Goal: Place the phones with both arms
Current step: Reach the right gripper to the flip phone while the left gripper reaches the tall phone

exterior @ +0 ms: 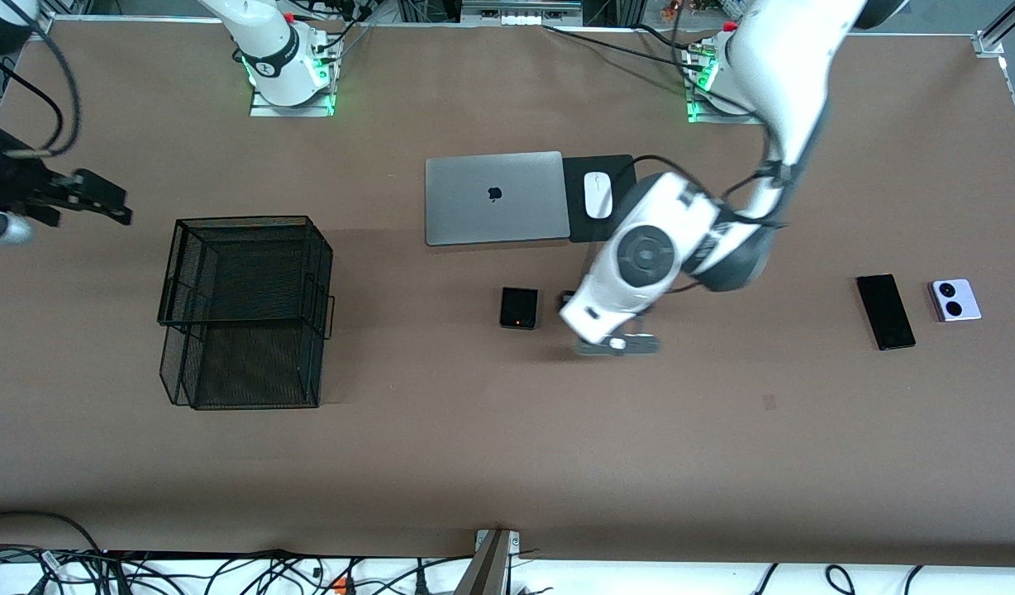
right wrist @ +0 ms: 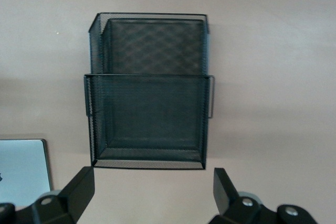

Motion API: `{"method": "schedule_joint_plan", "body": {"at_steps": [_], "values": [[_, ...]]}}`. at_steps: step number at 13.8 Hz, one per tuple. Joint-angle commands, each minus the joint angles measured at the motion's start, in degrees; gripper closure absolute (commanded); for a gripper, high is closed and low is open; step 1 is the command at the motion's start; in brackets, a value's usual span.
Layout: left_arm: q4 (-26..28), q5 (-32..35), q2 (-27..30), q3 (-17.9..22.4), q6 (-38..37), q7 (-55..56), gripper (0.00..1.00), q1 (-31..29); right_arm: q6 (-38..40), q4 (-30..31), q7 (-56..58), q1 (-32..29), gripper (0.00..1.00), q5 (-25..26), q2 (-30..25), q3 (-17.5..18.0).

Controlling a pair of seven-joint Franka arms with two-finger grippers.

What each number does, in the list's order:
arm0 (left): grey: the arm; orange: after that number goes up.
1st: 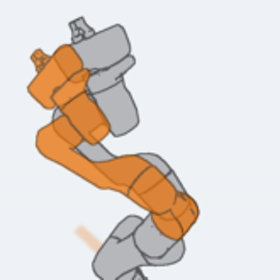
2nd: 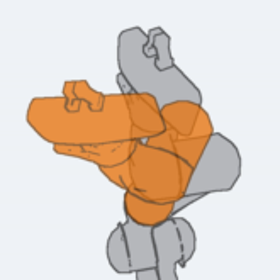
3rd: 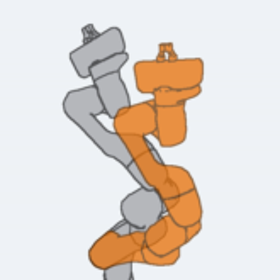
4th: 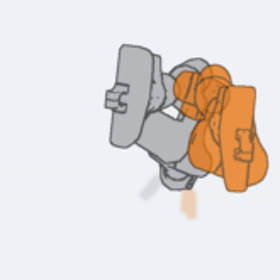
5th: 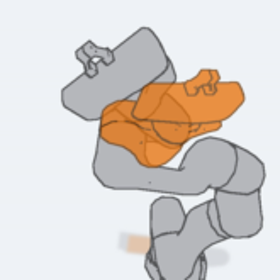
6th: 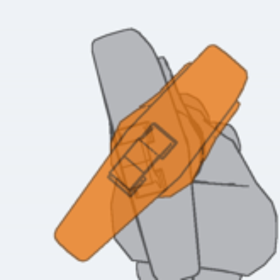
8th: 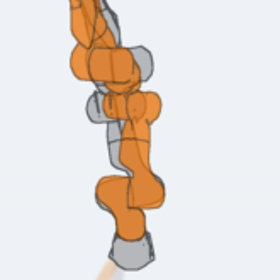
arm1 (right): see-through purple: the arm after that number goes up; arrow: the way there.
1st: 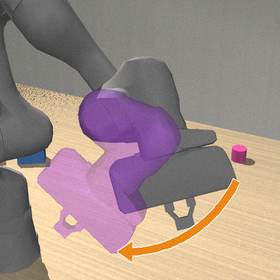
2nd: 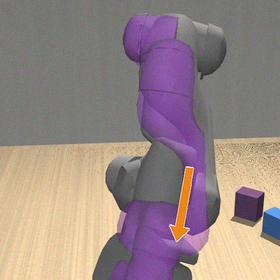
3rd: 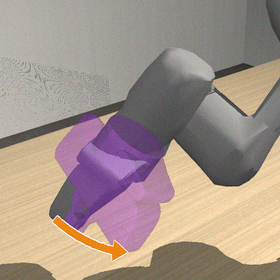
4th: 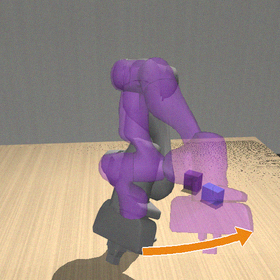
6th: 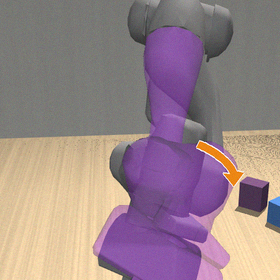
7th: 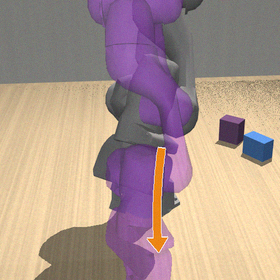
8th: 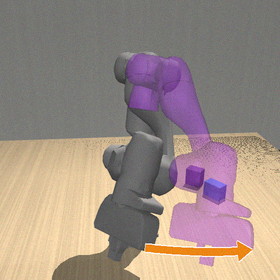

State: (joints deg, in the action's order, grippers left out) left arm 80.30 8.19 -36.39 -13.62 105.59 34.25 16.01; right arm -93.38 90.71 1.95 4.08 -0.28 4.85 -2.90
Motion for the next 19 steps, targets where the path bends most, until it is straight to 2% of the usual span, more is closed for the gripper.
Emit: {"method": "schedule_joint_plan", "body": {"at_steps": [1,4,7,11,13,15,17,19], "values": [[1.44,7.86,2.02,-0.35,-8.62,-1.21,0.0,-6.67,-3.55,-0.8,-5.69,6.35,0.0,-0.16,3.05,-0.18],[2.05,9.82,1.93,-0.35,-11.46,-1.73,0.0,-16.59,-6.98,-0.8,-17.38,13.92,0.0,-0.33,6.48,-0.18],[2.32,9.91,1.32,-0.09,-12.87,-14.08,0.0,-24.77,-13.91,-1.59,-27.84,23.58,0.0,0.28,11.13,-0.18],[3.46,12.0,0.44,-0.09,-11.73,-22.99,0.0,-34.45,-14.82,-10.44,-39.88,33.17,0.0,0.46,21.23,-0.35],[5.82,14.91,0.79,-0.09,-6.31,-28.16,0.0,-38.14,-14.82,-15.72,-45.43,36.6,0.0,0.63,26.07,-0.35],[9.77,14.83,1.05,-0.43,0.37,-31.43,0.0,-42.62,-15.08,-20.64,-50.18,39.5,0.0,0.63,30.38,-0.35],[16.17,14.83,2.8,-0.79,10.54,-31.53,0.0,-46.23,-16.56,-23.9,-53.7,42.23,0.0,0.63,34.51,-0.61],[23.99,14.75,5.7,-0.79,20.22,-31.44,0.0,-48.17,-19.9,-24.27,-55.82,43.99,0.0,1.51,37.33,-0.62]]}}
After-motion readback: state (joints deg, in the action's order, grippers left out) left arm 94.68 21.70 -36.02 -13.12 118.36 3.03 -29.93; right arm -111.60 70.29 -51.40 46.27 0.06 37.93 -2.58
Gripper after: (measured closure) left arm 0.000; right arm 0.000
